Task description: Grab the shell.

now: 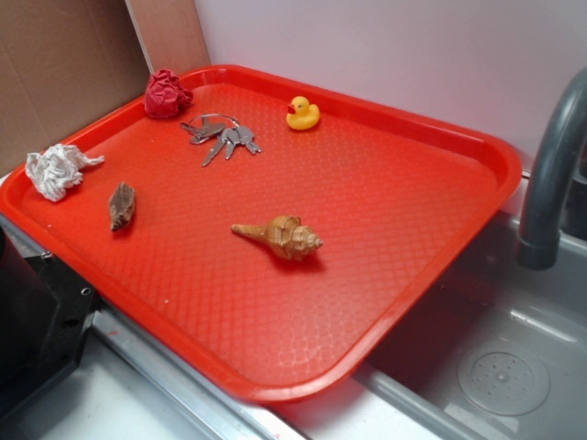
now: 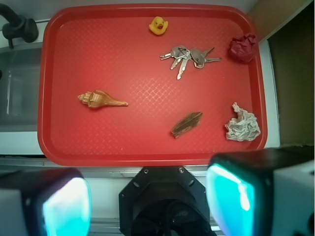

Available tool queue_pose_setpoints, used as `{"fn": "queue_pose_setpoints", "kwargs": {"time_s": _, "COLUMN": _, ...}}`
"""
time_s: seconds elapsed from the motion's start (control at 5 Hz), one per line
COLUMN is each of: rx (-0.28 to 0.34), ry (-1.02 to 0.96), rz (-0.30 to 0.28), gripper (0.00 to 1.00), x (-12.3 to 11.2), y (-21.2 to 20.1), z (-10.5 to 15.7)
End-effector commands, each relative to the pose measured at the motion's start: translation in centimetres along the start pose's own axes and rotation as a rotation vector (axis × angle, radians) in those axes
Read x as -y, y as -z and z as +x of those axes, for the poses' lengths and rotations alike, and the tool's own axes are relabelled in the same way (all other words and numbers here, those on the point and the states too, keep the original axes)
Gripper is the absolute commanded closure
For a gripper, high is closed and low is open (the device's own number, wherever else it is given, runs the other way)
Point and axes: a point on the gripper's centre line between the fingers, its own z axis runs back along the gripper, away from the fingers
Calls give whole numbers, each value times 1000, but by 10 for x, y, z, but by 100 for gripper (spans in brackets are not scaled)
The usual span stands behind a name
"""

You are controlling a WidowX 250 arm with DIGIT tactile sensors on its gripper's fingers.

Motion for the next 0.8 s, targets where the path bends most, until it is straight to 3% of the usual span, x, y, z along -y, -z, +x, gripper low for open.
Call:
{"fn": "queue_pose_setpoints", "kwargs": {"time_s": 0.0, "rx": 0, "ry": 0, "rz": 0, "gripper": 0, "x": 0, "y": 0, "z": 0}}
{"fn": "queue_pose_setpoints", "kwargs": {"time_s": 0.2, "rx": 15, "ry": 247, "rz": -44, "gripper": 0, "x": 39, "y": 30, "z": 25}}
{"fn": "queue_pose_setpoints", "kwargs": {"time_s": 0.4, "rx": 56, "ry": 495, "rz": -96, "gripper": 0, "x": 51, "y": 51, "z": 41}}
{"fn": "queue_pose_setpoints", "kwargs": {"time_s": 0.6, "rx": 56, "ry": 495, "rz": -96, "gripper": 0, "x": 51, "y": 51, "z": 41}}
